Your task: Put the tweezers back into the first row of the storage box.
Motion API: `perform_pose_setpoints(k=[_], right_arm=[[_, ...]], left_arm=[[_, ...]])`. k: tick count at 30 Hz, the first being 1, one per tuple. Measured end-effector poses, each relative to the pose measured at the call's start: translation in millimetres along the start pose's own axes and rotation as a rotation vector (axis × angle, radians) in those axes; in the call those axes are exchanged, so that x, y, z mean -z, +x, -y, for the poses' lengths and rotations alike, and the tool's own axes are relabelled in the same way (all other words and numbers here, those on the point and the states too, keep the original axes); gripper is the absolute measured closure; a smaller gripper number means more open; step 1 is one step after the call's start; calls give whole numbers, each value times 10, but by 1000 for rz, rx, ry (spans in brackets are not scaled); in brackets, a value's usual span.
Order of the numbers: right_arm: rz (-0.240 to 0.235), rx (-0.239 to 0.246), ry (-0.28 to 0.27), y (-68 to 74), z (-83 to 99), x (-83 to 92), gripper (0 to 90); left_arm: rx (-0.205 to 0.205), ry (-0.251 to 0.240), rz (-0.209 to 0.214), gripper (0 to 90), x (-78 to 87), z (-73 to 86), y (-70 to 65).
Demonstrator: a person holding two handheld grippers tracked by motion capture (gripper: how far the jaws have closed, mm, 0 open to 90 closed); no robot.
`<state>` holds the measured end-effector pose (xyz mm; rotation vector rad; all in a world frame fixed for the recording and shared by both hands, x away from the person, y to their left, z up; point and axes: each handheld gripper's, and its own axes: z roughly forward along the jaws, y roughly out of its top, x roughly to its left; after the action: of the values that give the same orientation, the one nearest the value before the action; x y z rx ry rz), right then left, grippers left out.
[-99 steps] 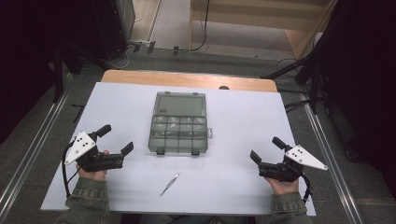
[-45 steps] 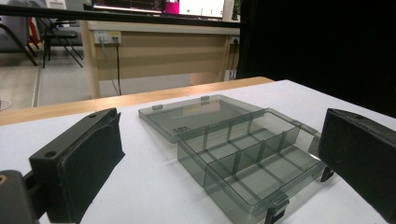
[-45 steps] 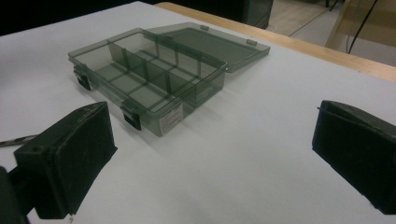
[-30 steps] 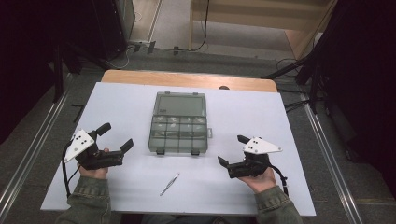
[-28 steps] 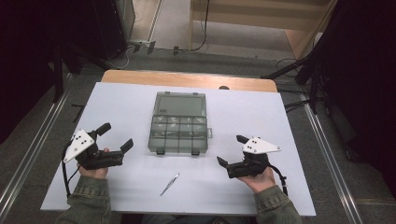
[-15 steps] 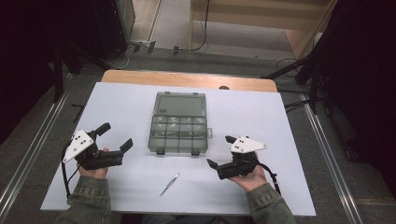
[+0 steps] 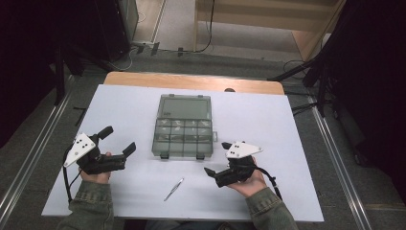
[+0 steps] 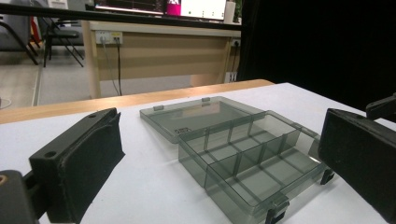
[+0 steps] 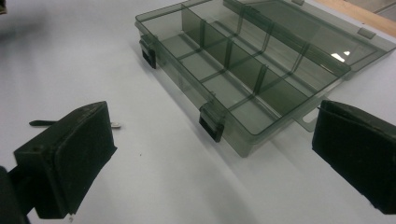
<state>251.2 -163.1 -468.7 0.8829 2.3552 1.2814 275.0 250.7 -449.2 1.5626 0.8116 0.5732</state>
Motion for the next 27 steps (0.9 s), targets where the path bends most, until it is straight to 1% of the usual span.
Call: perform_pose_setpoints(k=[3,5,8,9,15,23,24,26,27], right_arm=[[-8,7,2,19,-6,-34,0],[-21,3,11,36,-12,-66,0],[-47,14,32,78,-26,-139,0],[-47,14,32,78,-26,-139,0],[-98,52,55,188,-69,-260,0],[-135,81,79,273,-111,-361,0],[-146,95,87,302,-132,-389,0],[-152,98,87,319,-141,-404,0],[-158,106,91,332,-152,-420,0]], left_arm=[[1,-1,-1,0,0,0,1],[1,-1,0,0,-1,0,3],[1,-3,-1,0,1,-1,2],[1,-3,-1,0,1,-1,2],[6,-5,-1,0,1,0,5],[9,-7,1,0,1,0,8],[11,-8,2,0,0,0,9],[11,-8,2,0,0,0,10],[11,-8,2,0,0,-1,11]])
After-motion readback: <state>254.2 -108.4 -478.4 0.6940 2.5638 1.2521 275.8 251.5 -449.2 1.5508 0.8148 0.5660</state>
